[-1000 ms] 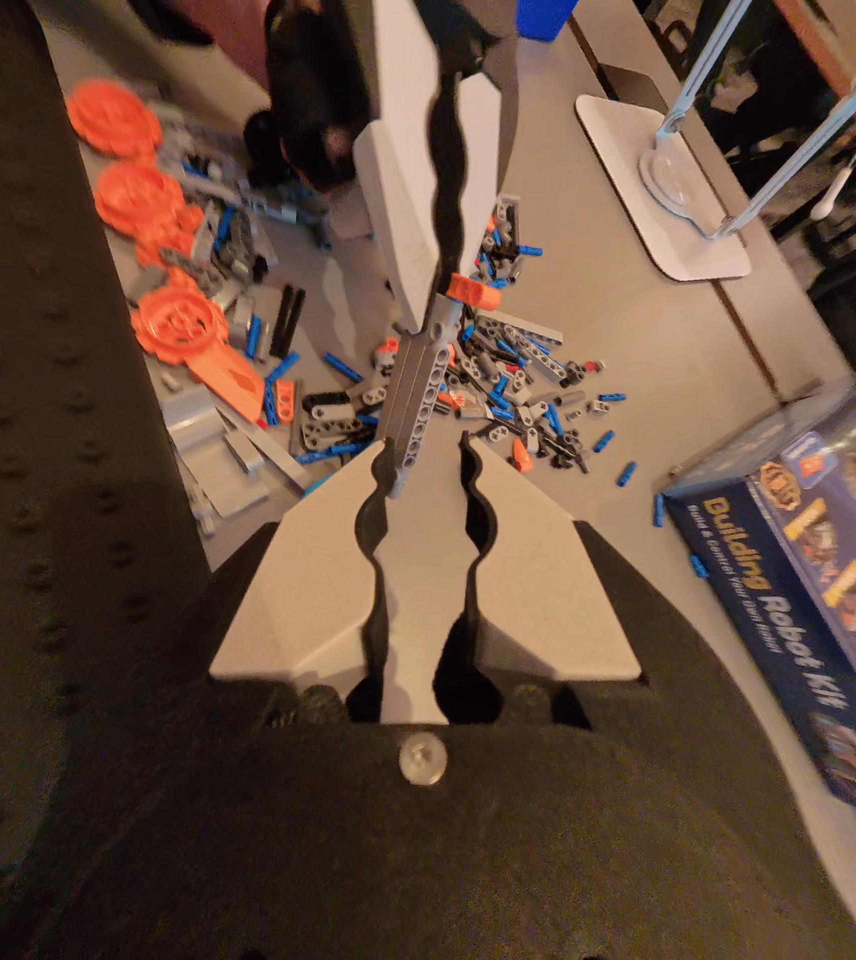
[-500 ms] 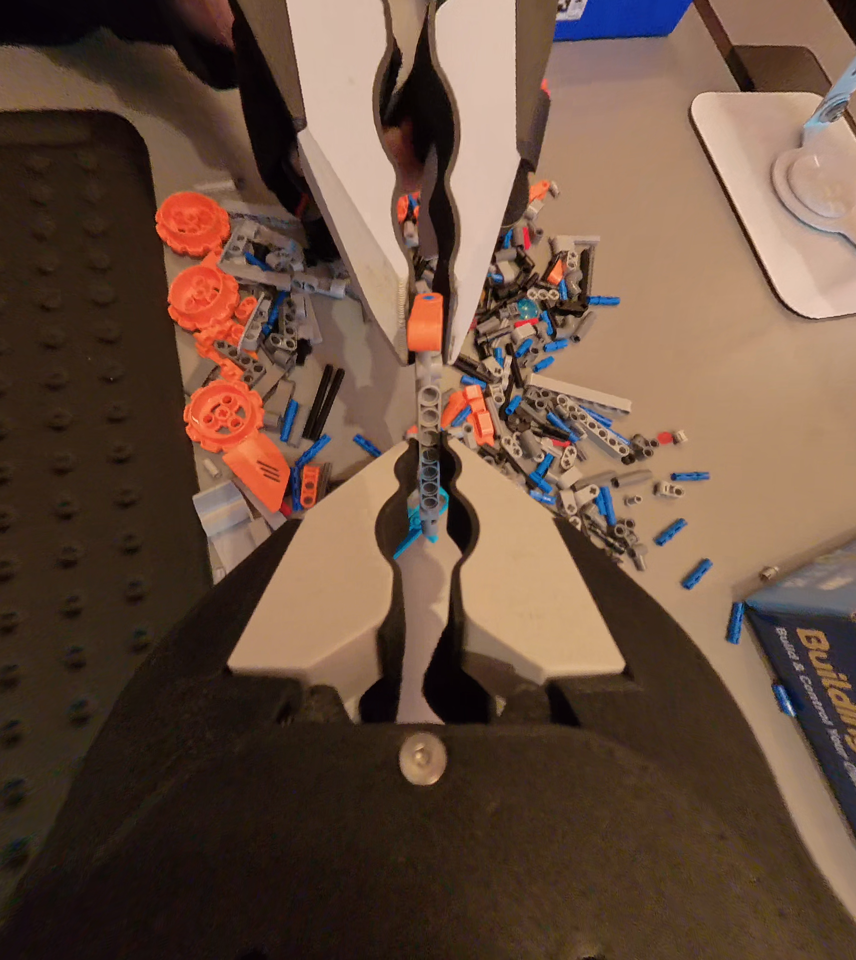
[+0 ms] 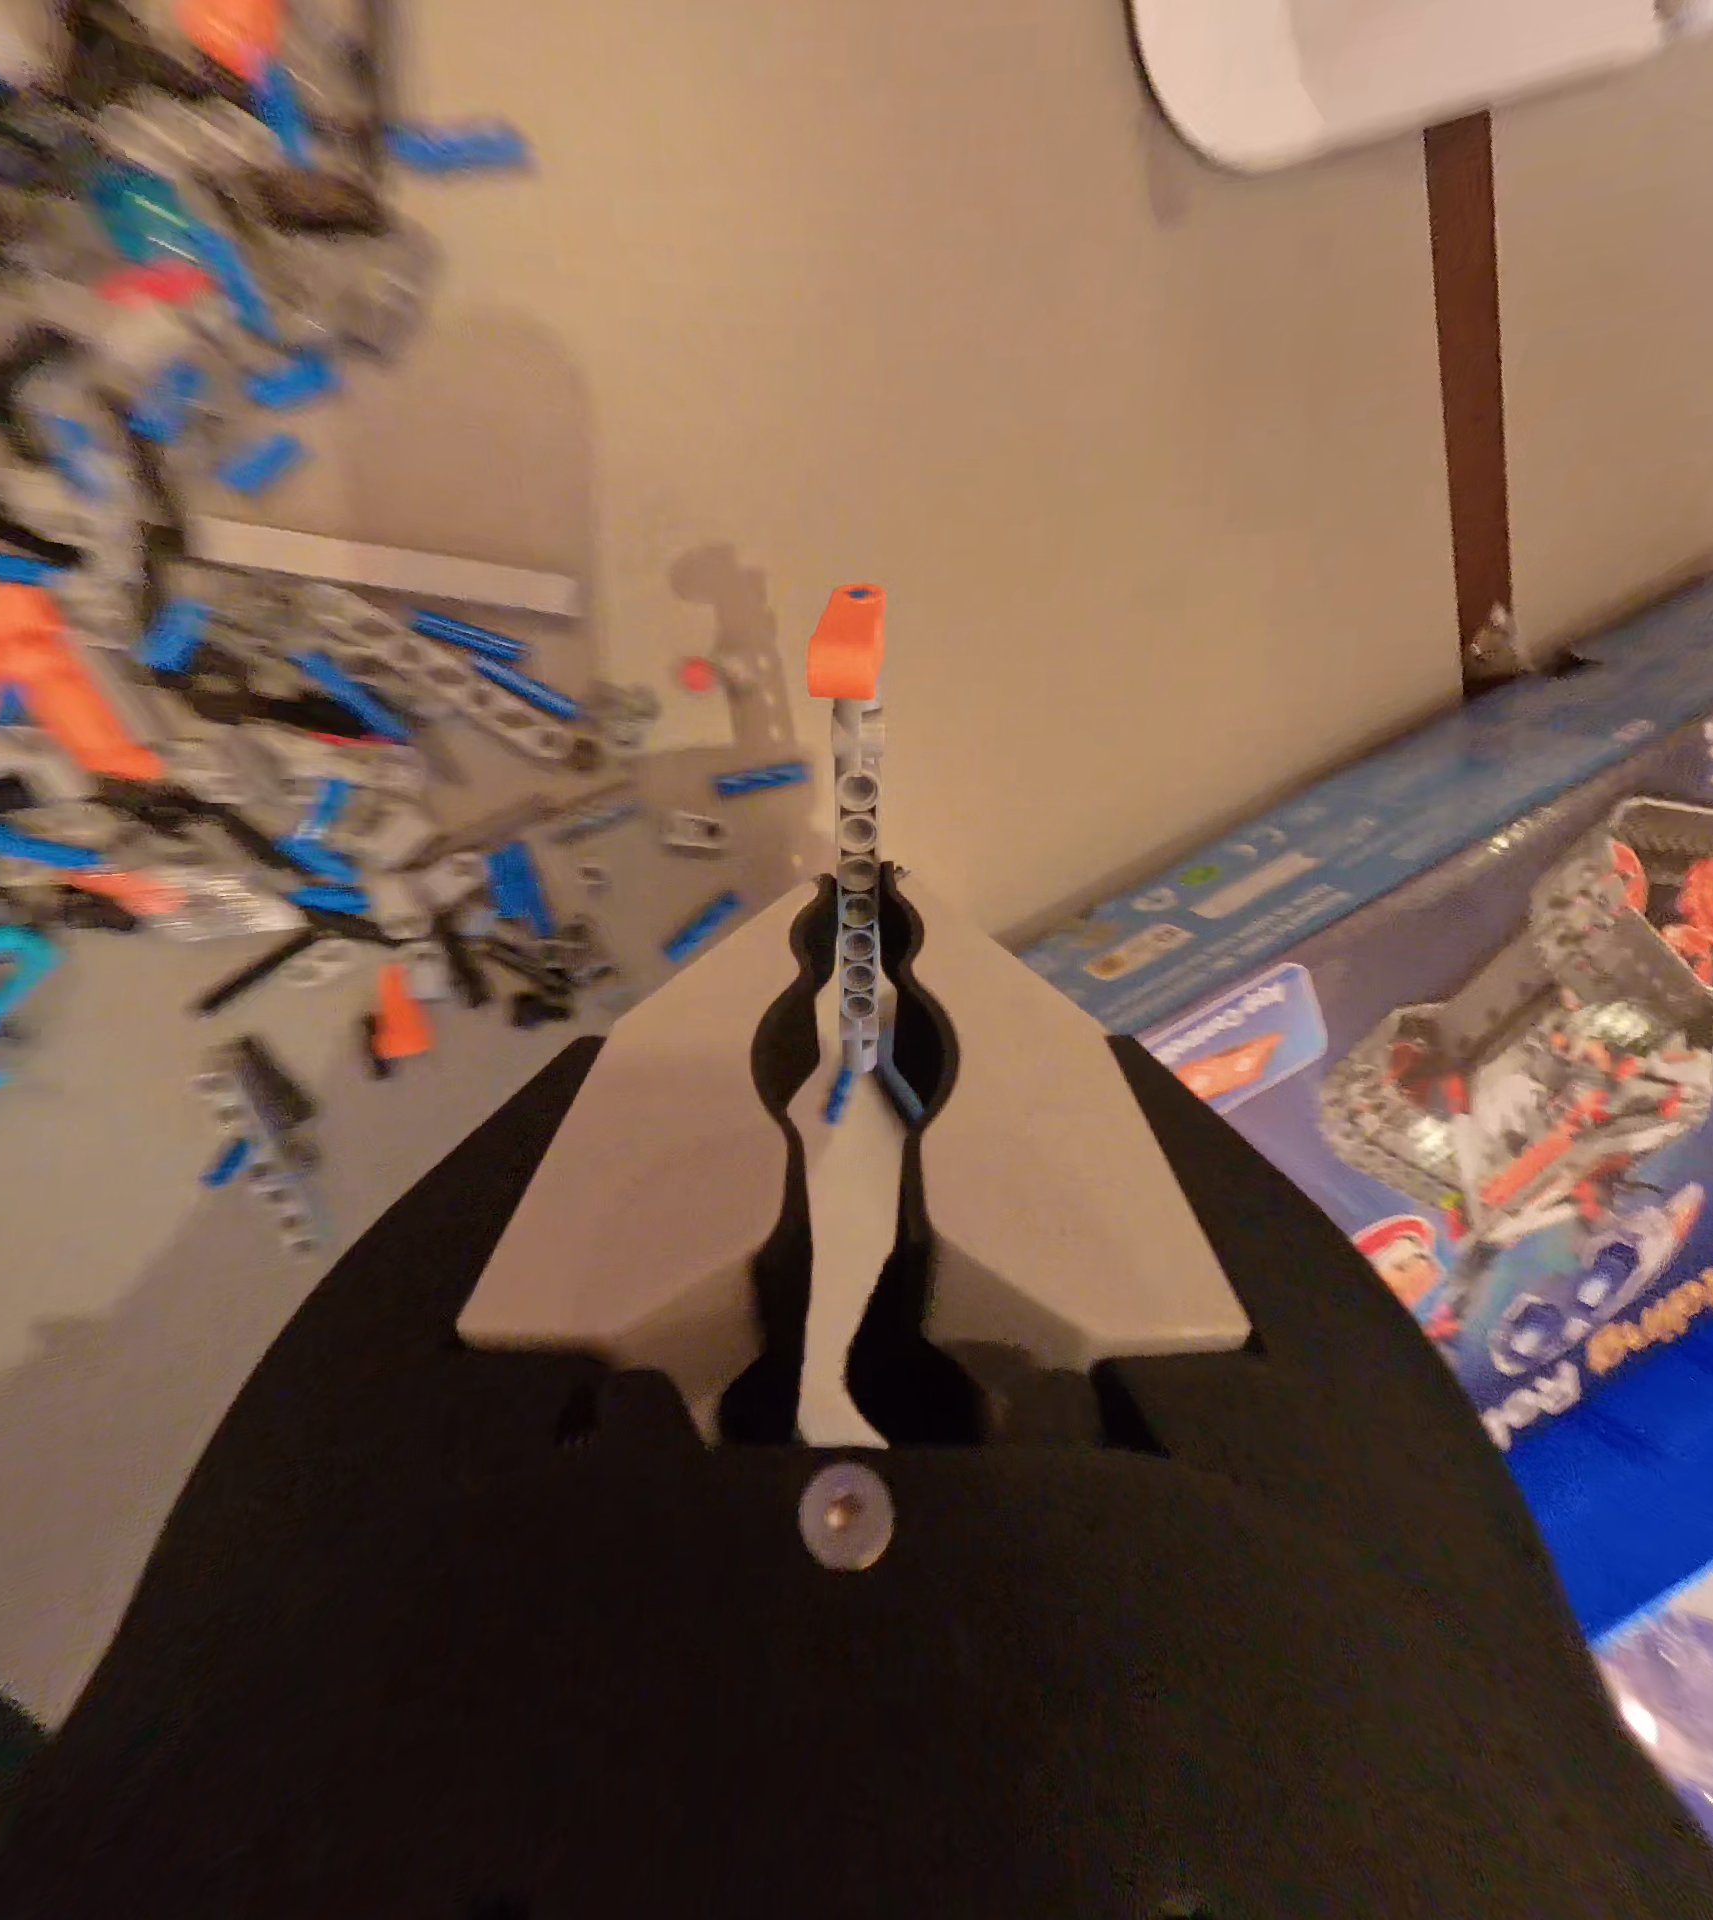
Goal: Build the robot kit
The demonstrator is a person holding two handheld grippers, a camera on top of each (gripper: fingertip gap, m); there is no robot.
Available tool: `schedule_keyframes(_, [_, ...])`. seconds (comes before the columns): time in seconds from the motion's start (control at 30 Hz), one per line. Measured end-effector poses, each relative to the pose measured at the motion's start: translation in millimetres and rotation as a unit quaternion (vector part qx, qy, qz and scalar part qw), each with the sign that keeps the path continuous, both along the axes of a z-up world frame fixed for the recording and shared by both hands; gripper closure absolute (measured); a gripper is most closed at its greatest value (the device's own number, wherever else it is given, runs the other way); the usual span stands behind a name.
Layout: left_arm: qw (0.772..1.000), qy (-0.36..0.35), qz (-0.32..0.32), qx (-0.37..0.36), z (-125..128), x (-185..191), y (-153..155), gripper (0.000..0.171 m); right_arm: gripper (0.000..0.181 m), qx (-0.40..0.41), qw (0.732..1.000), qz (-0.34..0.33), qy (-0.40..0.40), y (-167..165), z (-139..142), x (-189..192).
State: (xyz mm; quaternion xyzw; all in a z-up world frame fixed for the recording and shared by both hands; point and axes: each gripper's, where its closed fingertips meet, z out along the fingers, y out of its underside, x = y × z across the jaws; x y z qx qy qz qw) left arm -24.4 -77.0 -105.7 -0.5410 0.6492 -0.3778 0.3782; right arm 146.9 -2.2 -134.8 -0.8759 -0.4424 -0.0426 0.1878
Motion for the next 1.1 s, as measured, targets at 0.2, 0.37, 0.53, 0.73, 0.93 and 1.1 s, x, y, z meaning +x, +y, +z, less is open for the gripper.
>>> schedule_keyframes(0.2, [1.000, 0.004, -0.001, 0.019, -0.9, -7.0, 1.2, 0.154, 0.176, -0.059, 0.991, -0.013, -0.115, 30.5, -37.6, 28.7])
schedule_keyframes(0.37, [1.000, 0.004, -0.004, 0.028, 0.5, -8.2, -0.1, 0.154, 0.175, -0.085, 0.986, -0.015, -0.139, 34.6, -50.1, 31.0])
schedule_keyframes(0.53, [0.999, 0.004, -0.006, 0.032, 1.0, -7.8, -1.9, 0.154, 0.176, -0.119, 0.981, -0.001, -0.157, 26.9, -51.3, 28.8])
schedule_keyframes(0.73, [0.999, 0.007, -0.013, 0.037, 0.5, -7.6, -5.3, 0.153, 0.176, -0.148, 0.979, -0.005, -0.141, 8.2, -51.6, 23.9])
schedule_keyframes(0.93, [0.999, 0.007, -0.013, 0.039, 2.3, -9.1, -3.3, 0.154, 0.176, -0.171, 0.976, 0.009, -0.134, -19.6, -51.7, 2.4])
schedule_keyframes(1.1, [0.999, 0.005, -0.004, 0.046, 6.0, -11.4, 2.5, 0.154, 0.176, -0.186, 0.973, 0.028, -0.135, -41.9, -51.7, -19.2])
